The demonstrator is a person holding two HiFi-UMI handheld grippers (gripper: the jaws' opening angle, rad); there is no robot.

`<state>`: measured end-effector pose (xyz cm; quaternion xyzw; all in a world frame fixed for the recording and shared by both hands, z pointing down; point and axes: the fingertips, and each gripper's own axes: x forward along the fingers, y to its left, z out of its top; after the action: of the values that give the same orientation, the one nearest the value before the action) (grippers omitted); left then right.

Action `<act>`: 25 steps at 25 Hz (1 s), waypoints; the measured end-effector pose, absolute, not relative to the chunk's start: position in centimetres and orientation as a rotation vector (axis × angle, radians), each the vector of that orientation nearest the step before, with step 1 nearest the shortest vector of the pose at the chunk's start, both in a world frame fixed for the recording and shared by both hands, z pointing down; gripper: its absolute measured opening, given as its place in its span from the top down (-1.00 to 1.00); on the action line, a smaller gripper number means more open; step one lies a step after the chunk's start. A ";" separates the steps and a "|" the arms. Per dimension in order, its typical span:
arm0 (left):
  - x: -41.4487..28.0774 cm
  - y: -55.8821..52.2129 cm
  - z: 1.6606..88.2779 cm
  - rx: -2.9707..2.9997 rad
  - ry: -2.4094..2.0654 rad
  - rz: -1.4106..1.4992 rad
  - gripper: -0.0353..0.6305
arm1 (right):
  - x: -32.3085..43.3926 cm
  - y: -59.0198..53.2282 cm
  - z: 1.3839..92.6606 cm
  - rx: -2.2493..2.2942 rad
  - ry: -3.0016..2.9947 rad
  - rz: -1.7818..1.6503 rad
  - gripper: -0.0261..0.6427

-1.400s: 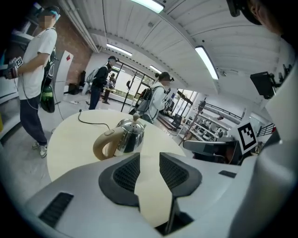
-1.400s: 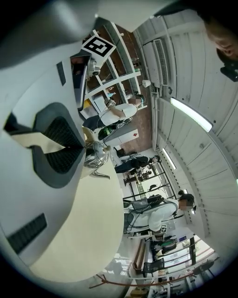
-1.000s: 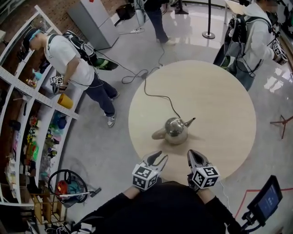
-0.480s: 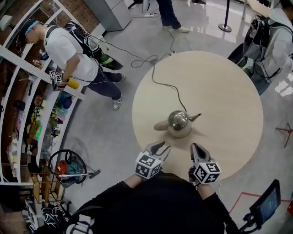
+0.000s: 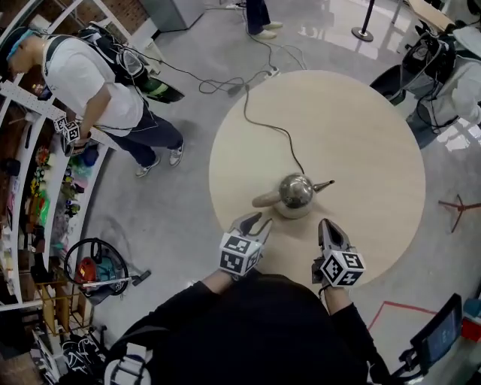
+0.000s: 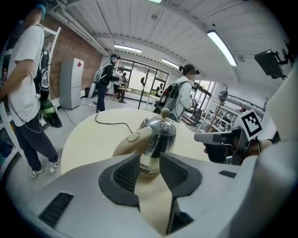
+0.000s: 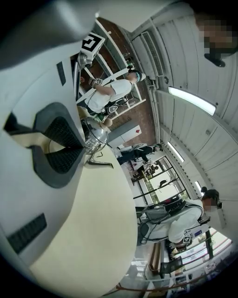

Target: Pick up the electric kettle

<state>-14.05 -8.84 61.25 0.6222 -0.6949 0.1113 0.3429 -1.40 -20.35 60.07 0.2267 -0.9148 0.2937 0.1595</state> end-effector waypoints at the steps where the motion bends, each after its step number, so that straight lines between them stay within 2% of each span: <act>1: -14.7 -8.5 61.5 1.610 -1.811 0.278 0.46 | -1.6 -20.3 60.1 0.664 -2.614 0.818 0.90; 10: -20.6 -9.7 62.3 1.533 -1.914 0.197 0.46 | -3.1 -24.2 59.4 0.777 -2.596 0.750 0.90; 25: -21.0 -10.1 62.1 1.581 -1.887 0.219 0.41 | -5.4 -27.4 60.8 0.818 -2.584 0.877 0.89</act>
<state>-21.02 -10.07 62.14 0.6043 -0.7210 0.0836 0.3288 -5.45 -27.36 60.80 0.2840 -0.8974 0.3046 0.1458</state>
